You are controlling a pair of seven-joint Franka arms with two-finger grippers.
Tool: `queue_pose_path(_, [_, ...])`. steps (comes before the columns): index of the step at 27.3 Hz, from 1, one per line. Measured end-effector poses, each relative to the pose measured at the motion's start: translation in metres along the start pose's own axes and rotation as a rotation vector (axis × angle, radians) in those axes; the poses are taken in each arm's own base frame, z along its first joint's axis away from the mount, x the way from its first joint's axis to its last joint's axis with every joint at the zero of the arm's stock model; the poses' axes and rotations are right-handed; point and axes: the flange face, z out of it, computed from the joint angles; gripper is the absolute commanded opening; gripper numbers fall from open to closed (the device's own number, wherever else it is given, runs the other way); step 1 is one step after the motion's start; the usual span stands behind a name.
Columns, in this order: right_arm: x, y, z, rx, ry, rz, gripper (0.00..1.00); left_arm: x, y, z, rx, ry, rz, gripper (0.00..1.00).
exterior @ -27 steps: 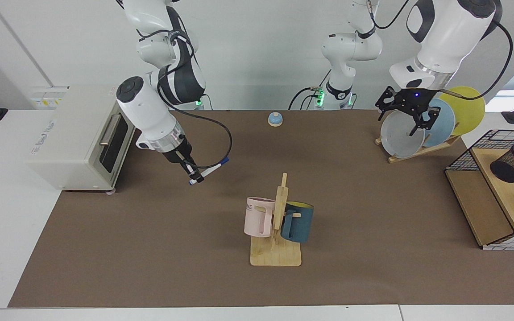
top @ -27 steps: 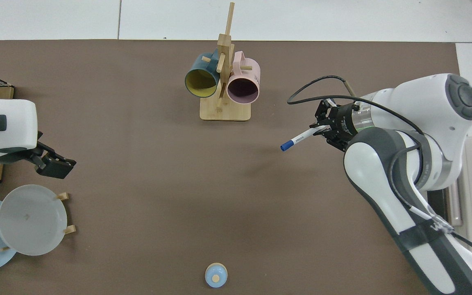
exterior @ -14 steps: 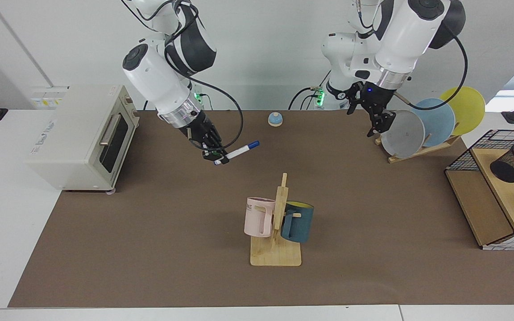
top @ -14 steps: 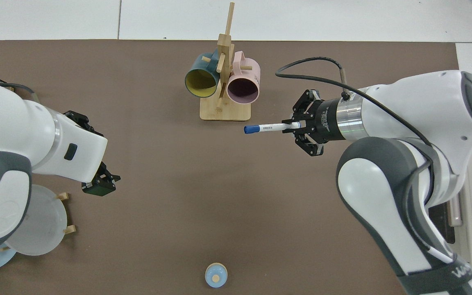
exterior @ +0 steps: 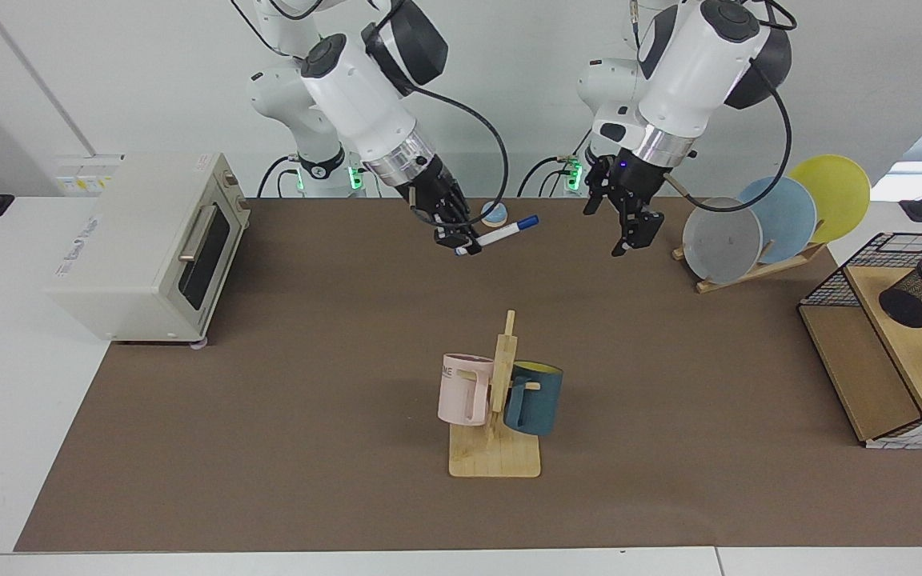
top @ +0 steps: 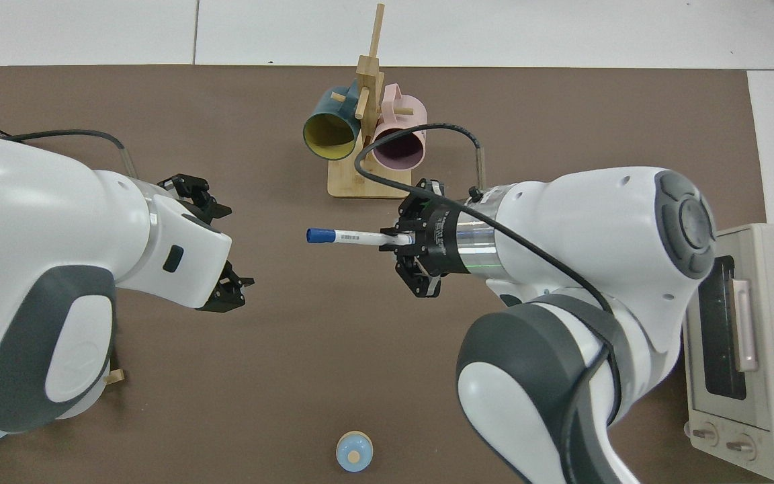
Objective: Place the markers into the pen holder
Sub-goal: 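Carry the marker toward the left gripper while the left gripper approaches, then grasp the marker with the left gripper and open the right gripper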
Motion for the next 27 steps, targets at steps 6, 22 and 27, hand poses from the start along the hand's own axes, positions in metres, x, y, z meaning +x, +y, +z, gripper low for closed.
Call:
queue_pose_path(6, [-0.021,0.019,0.021,0.000,-0.007,0.006,0.00,0.018,0.008,-0.001,0.032,0.025,0.033,1.00])
queue_pose_path(22, [-0.022,0.032,0.048,0.005,0.001,0.011,0.00,0.043,0.028,0.004,0.028,0.029,0.077,0.18])
queue_pose_path(27, [-0.019,0.029,0.047,0.017,0.001,0.018,0.00,0.046,0.031,0.004,0.020,0.035,0.078,0.00])
